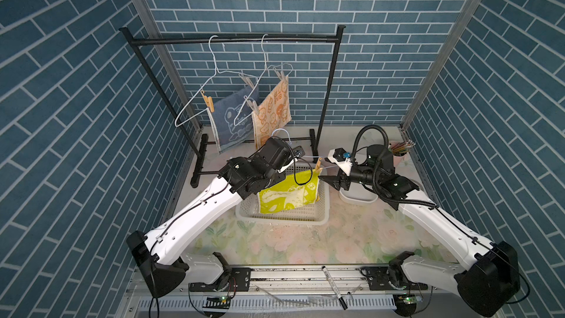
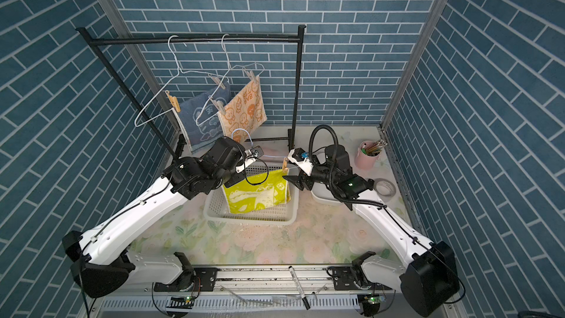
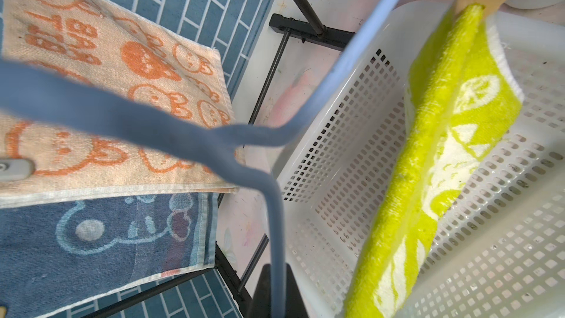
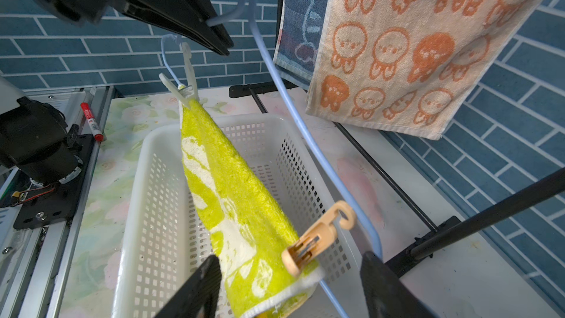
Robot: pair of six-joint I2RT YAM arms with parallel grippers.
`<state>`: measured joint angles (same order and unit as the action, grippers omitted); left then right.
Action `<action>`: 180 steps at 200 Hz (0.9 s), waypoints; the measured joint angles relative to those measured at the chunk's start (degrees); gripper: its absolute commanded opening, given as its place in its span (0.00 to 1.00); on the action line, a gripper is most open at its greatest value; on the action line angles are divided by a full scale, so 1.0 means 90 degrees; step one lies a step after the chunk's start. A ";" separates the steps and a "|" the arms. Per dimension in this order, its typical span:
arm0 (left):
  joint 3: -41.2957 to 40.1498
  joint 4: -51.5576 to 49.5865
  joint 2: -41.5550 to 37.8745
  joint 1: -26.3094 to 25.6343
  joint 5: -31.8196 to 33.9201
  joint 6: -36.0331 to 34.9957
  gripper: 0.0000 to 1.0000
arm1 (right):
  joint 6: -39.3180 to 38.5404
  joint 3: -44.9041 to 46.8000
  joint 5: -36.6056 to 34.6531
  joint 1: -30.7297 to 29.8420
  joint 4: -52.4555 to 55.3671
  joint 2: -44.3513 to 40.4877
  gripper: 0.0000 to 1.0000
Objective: Remove the clothespins securing towels to the hanger
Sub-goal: Remove the clothespin from the hanger.
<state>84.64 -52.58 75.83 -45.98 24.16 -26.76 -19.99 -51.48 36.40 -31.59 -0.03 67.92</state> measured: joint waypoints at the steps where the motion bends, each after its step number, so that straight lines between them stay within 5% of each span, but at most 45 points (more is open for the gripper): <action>1: -0.0005 0.0002 0.0000 0.0000 -0.0002 0.0002 0.00 | 0.0000 0.0022 -0.0002 -0.0005 -0.0027 0.0007 0.73; 120: -0.0304 0.0357 -0.0034 0.0070 -0.0250 0.0070 0.00 | 0.0015 0.0826 -0.0559 -0.0240 -0.2244 0.0714 0.75; 180: -0.0352 0.0376 -0.0034 0.0177 -0.0299 0.0100 0.00 | -0.0177 0.0831 -0.0199 -0.0270 -0.1977 0.0690 0.71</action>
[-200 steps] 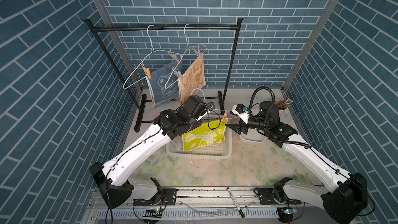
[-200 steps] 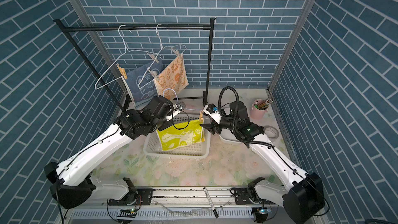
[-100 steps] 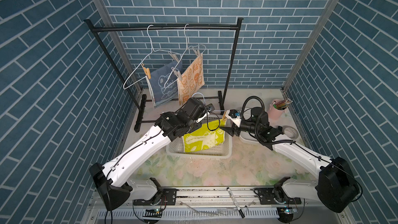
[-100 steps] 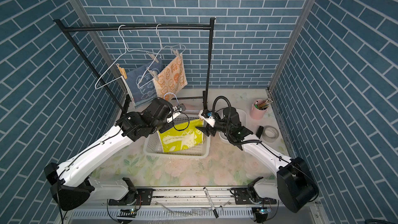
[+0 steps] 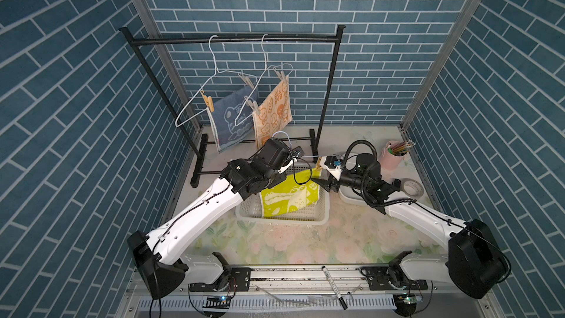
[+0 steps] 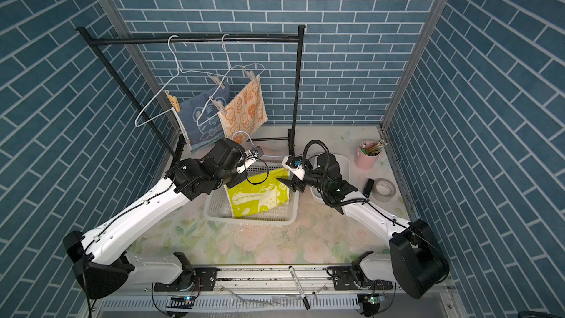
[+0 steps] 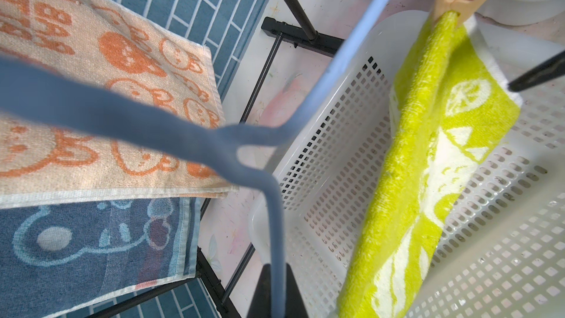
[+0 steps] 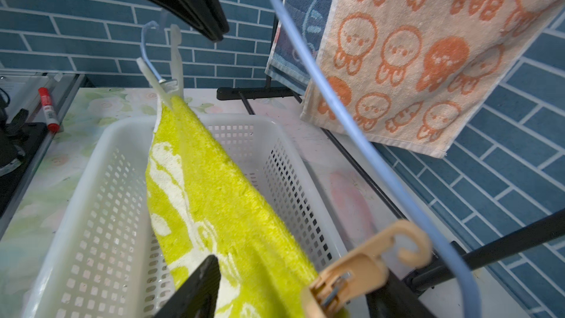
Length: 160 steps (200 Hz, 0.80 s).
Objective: Remove the clothespins securing towels to the hanger
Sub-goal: Remove the clothespin from the hanger.
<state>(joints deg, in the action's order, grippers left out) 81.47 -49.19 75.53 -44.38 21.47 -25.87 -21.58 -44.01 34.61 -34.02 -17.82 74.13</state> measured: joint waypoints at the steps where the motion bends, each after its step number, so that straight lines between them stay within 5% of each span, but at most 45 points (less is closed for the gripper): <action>1: 0.0000 0.0000 0.0000 0.0002 0.0000 0.0002 0.00 | -0.0002 -0.0002 0.0007 0.0000 0.0019 -0.0005 0.71; 67: -0.0044 -0.0027 -0.0097 0.0073 -0.0136 -0.0034 0.00 | -0.0862 -0.0306 0.0114 -0.0058 0.1644 -0.0537 0.67; 160: -0.0046 -0.0138 -0.0177 0.0102 -0.0372 -0.0248 0.00 | -0.2448 -0.0466 -0.1008 -0.0556 0.2361 -0.0770 0.70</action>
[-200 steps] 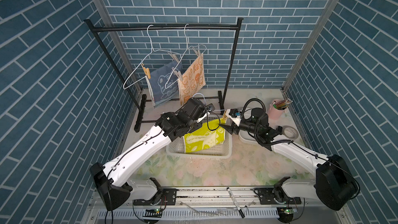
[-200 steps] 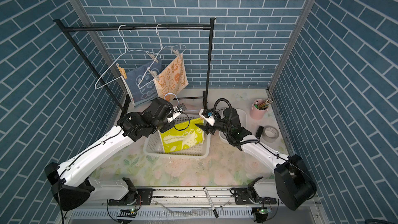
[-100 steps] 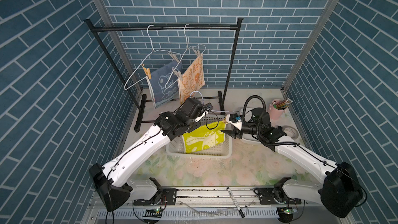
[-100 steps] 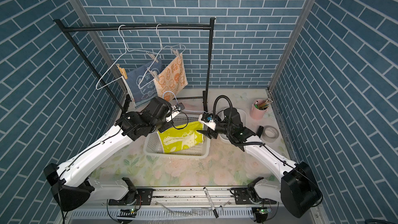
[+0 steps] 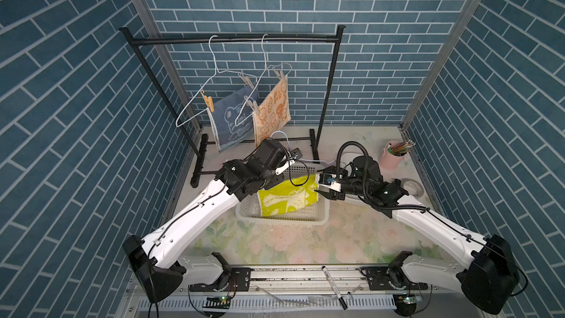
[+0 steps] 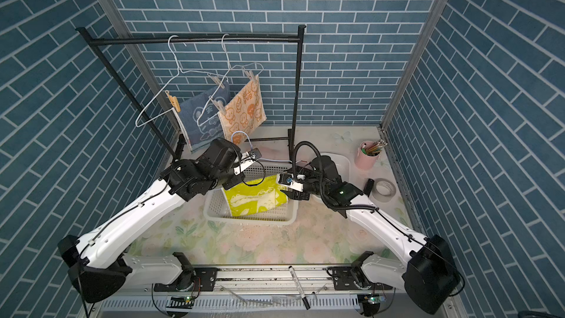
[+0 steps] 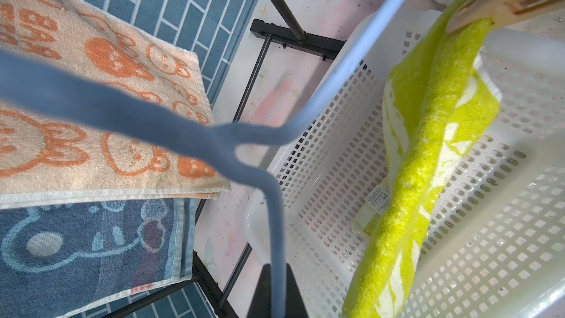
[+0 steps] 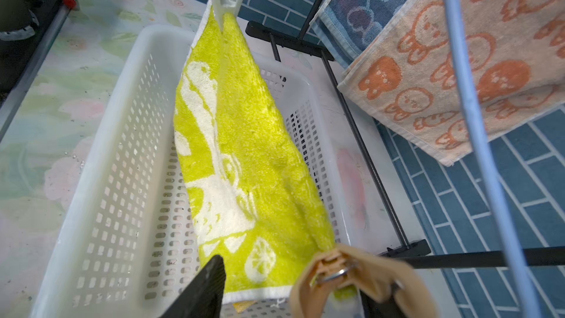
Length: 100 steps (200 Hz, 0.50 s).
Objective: Remove the clothespins securing towels to the hanger
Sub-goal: Remove the clothespin from the hanger.
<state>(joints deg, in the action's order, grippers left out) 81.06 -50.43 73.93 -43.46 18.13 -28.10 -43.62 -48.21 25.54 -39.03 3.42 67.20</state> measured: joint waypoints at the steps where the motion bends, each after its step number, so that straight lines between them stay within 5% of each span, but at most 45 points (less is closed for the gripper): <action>1: 0.0000 0.0000 0.0000 0.0000 -0.0002 0.0000 0.00 | -0.0010 0.0000 -0.0012 0.0000 0.0000 -0.0005 0.70; 100: 0.0000 -0.0029 0.0000 0.0002 -0.0170 -0.0155 0.00 | -0.0852 -0.0185 -0.0882 -0.0015 0.0226 -0.0015 0.74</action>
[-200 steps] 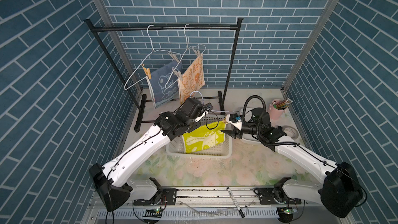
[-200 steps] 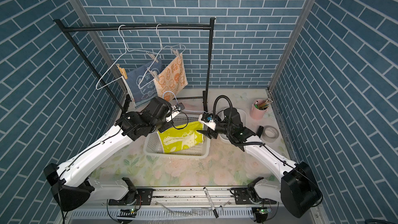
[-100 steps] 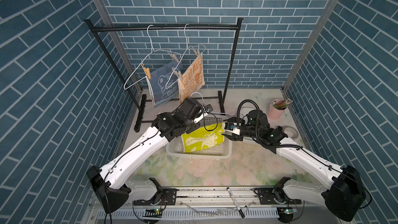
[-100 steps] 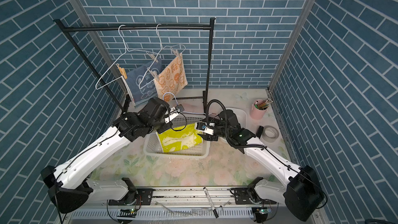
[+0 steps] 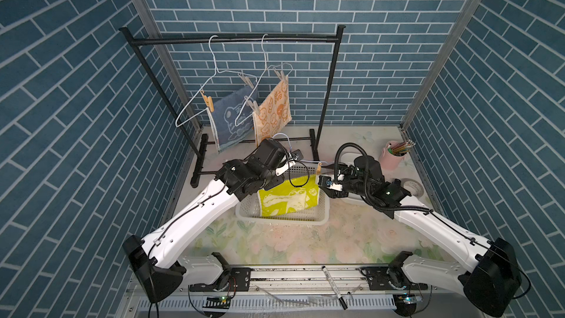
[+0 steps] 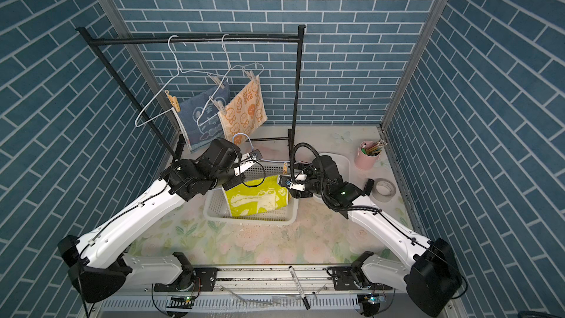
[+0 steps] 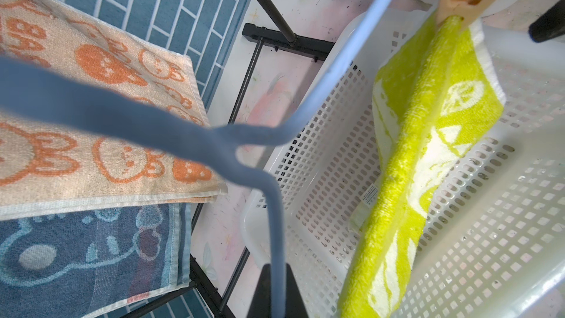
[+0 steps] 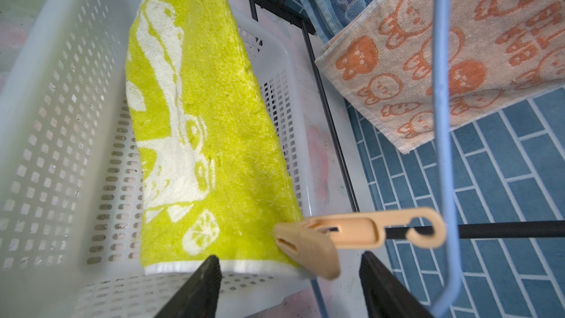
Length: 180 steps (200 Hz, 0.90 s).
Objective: Remove the clothespins securing towels to the hanger
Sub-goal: Remove the clothespin from the hanger.
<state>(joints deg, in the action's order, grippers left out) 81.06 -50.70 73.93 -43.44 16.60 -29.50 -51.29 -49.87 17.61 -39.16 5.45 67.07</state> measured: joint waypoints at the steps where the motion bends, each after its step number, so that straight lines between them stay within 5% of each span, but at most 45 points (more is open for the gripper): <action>1: 0.0000 0.0000 0.0000 -0.0002 -0.0002 0.0000 0.00 | -0.0007 -0.0012 -0.0002 0.0000 0.0000 0.0007 0.74; 96: 0.0000 0.0002 0.0000 0.0010 -0.0119 -0.0015 0.00 | 0.0233 -0.0204 0.0476 -0.0002 -0.0442 0.0452 0.73; 180: 0.0000 0.0002 0.0000 0.0087 -0.0143 -0.0073 0.00 | 0.0296 -0.0449 0.0741 -0.0015 0.0639 0.0117 0.59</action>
<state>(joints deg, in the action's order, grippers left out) 81.06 -50.68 73.93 -42.65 15.31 -30.15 -48.62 -53.91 24.27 -39.29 11.20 68.12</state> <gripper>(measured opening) 0.072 0.609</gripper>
